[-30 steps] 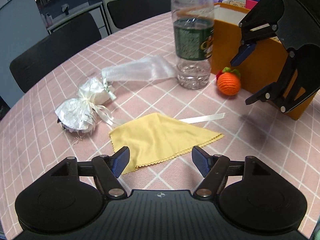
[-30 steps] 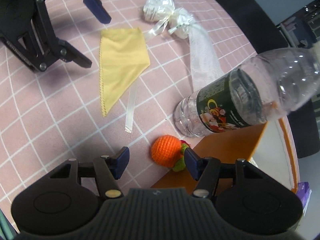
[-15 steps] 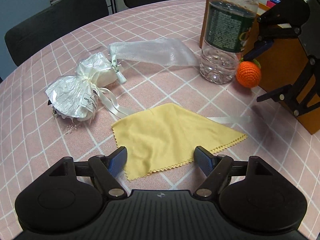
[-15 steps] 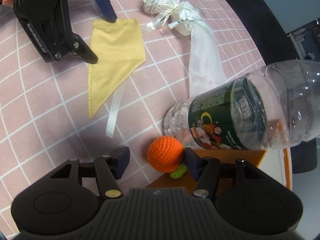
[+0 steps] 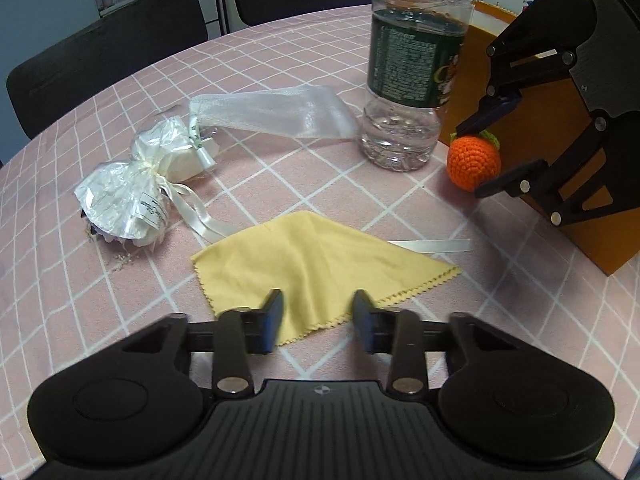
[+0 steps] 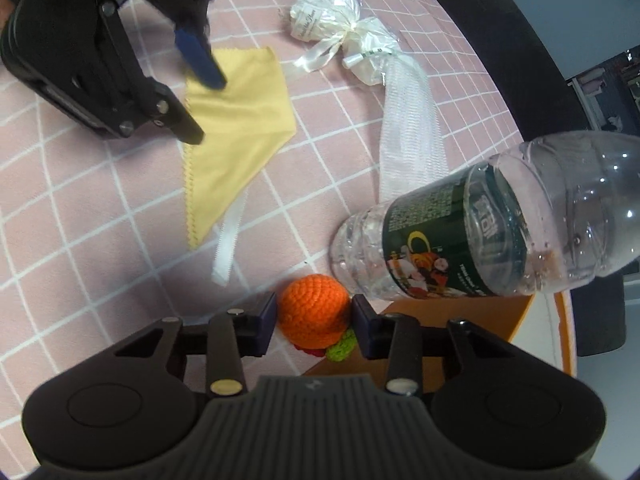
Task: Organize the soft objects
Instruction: 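Grasp the orange knitted fruit with the right gripper while the left gripper grasps the yellow cloth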
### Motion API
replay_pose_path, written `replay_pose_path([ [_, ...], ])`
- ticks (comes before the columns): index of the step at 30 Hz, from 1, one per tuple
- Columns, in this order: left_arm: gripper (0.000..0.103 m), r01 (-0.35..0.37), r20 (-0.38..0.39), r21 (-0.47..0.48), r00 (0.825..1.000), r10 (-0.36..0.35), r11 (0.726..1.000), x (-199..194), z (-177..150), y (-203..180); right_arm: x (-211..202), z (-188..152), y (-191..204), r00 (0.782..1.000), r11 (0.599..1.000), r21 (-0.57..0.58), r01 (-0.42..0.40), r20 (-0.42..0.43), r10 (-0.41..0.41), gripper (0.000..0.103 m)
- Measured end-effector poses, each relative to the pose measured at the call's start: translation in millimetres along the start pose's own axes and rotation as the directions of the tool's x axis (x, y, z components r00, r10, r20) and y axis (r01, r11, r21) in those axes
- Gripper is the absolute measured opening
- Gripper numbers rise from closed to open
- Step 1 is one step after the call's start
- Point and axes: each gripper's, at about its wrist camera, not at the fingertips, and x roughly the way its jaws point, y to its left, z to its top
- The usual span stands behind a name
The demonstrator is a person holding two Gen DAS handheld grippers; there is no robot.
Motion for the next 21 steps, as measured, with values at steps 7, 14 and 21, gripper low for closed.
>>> replay_pose_path([
  [7, 0.000, -0.020, 0.022, -0.021, 1.000, 0.020, 1.000, -4, -7, -10, -24, -5, 18, 0.999, 1.000, -0.005, -0.029, 0.033, 0.029, 0.040],
  [14, 0.000, -0.044, 0.099, -0.024, 0.994, 0.046, 0.999, -40, -19, -24, -48, -13, 37, 0.997, 0.999, -0.003, -0.040, 0.073, 0.040, 0.040],
  [21, 0.002, -0.027, 0.123, -0.028, 0.992, 0.030, 0.999, -80, -28, -38, -61, -19, 48, 0.991, 0.997, 0.047, -0.068, 0.117, 0.062, 0.040],
])
